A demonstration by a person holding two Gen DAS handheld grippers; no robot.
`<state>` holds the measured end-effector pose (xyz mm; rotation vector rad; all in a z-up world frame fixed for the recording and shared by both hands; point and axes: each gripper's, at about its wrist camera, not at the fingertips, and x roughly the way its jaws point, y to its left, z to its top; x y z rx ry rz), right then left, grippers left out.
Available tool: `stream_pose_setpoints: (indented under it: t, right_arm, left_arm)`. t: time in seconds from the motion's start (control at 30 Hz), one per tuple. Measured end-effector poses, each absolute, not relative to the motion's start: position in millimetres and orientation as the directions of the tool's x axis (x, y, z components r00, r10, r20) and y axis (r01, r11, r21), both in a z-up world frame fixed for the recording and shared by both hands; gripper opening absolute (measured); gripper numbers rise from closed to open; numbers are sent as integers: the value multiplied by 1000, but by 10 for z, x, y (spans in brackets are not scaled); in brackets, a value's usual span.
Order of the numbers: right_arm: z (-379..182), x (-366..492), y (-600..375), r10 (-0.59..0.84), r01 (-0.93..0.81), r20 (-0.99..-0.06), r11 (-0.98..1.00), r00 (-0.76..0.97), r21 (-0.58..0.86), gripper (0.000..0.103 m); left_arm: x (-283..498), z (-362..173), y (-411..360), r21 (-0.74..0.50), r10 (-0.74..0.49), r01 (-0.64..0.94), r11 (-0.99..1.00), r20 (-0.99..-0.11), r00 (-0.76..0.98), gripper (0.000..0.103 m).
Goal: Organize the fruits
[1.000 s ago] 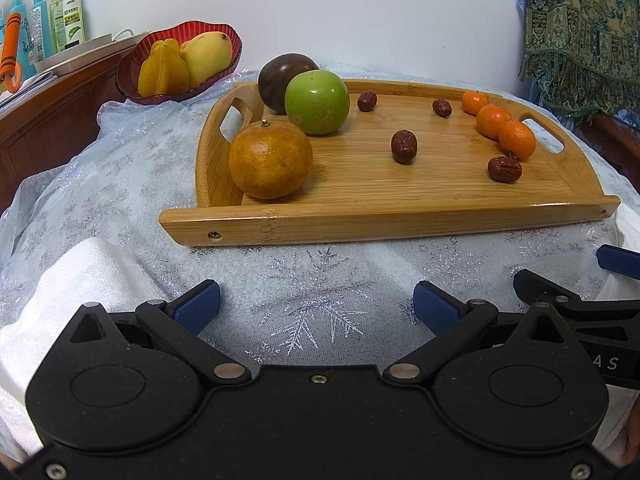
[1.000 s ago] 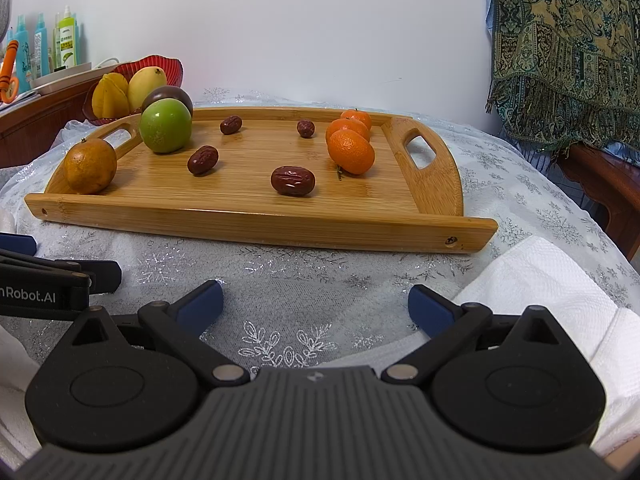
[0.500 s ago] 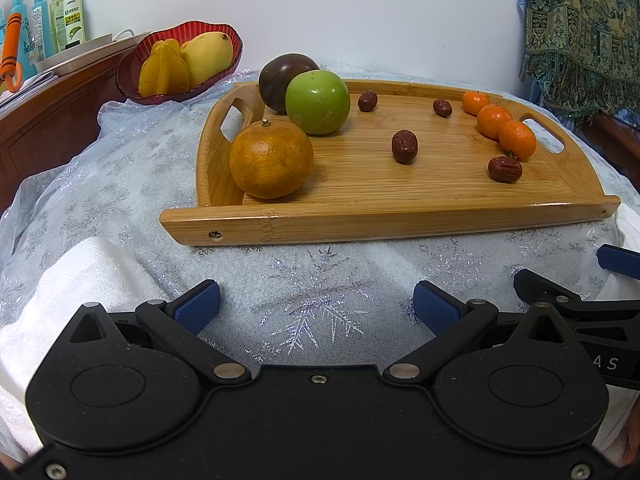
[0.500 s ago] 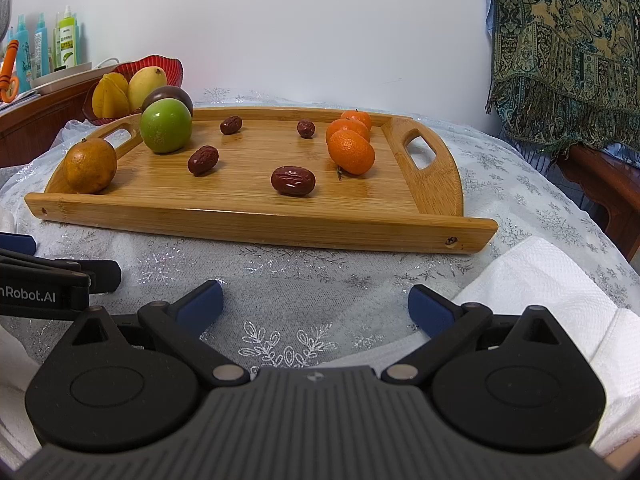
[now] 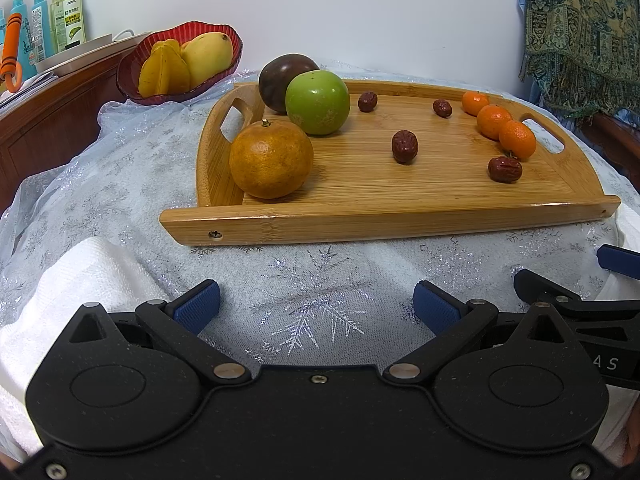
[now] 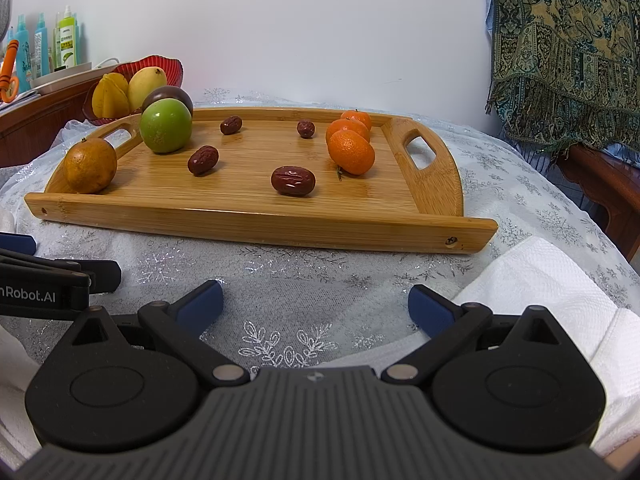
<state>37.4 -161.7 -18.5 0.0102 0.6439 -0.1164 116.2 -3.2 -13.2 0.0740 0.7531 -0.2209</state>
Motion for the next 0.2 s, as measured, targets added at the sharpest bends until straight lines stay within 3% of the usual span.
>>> stream_pose_setpoints:
  t: [0.2]
  right_arm:
    - [-184, 372, -1617, -105, 112, -599, 993, 794, -26, 103]
  left_arm:
    - [1158, -137, -31, -12, -172, 225, 974, -684, 708, 103]
